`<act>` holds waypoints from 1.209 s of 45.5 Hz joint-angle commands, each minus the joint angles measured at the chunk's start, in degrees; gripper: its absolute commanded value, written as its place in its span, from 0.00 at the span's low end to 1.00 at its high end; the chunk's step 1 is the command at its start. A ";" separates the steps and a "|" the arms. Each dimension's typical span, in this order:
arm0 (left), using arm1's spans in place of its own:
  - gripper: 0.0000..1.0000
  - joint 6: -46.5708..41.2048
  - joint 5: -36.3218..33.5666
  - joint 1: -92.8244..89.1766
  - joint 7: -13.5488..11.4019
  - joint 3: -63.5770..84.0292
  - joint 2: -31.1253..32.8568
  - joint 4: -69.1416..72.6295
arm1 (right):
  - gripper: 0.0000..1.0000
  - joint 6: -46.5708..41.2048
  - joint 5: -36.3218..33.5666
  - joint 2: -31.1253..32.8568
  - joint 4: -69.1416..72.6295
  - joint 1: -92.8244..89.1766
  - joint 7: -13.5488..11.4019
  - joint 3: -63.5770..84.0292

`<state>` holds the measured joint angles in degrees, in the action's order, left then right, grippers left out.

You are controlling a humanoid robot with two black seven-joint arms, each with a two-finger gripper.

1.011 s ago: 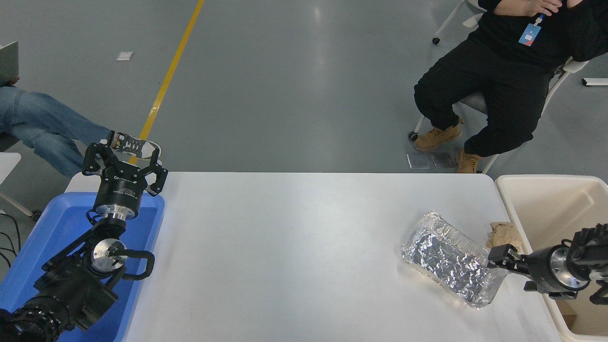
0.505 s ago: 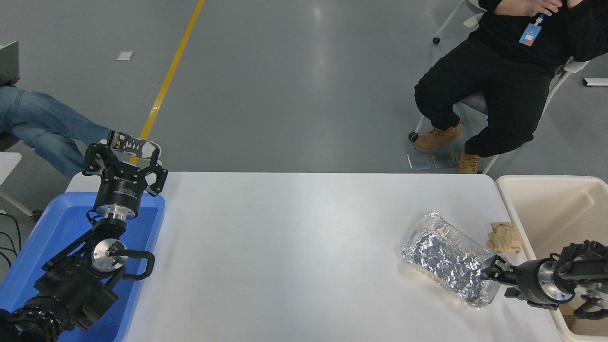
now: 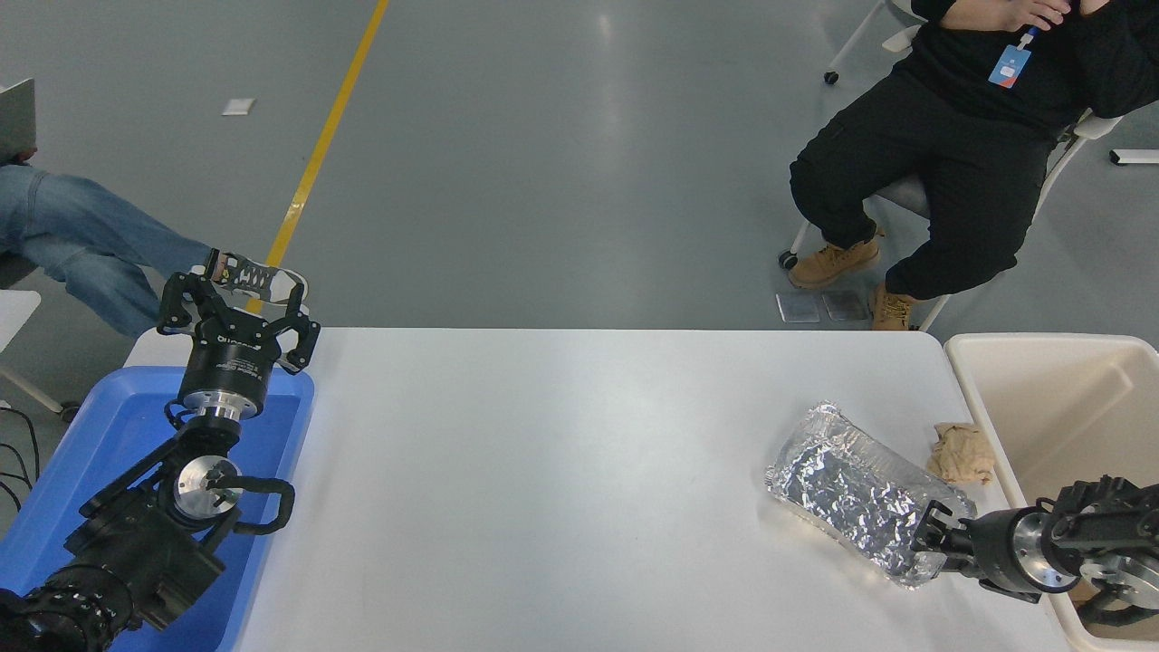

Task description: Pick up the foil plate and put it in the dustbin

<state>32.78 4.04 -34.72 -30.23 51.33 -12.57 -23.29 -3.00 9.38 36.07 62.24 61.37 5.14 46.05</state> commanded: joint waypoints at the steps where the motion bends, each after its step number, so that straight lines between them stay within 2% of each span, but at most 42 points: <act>1: 0.99 0.00 0.01 0.00 0.00 0.00 0.00 0.00 | 0.00 0.02 1.08 -0.12 -0.10 -0.11 0.14 -0.17; 13: 0.99 0.00 0.01 0.00 0.00 0.00 0.00 0.00 | 0.00 -0.07 0.99 0.23 0.34 3.14 1.81 0.27; 28: 0.99 0.00 0.01 0.00 0.00 0.00 0.00 0.00 | 0.00 -1.83 0.90 4.27 2.88 13.42 1.81 3.61; 55: 0.99 0.00 0.01 0.00 0.00 0.00 0.00 0.00 | 0.00 -20.11 0.90 12.97 5.79 38.03 1.81 4.75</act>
<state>32.78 4.03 -34.71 -30.24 51.35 -12.57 -23.29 -16.46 10.23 45.68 67.73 90.25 6.93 50.55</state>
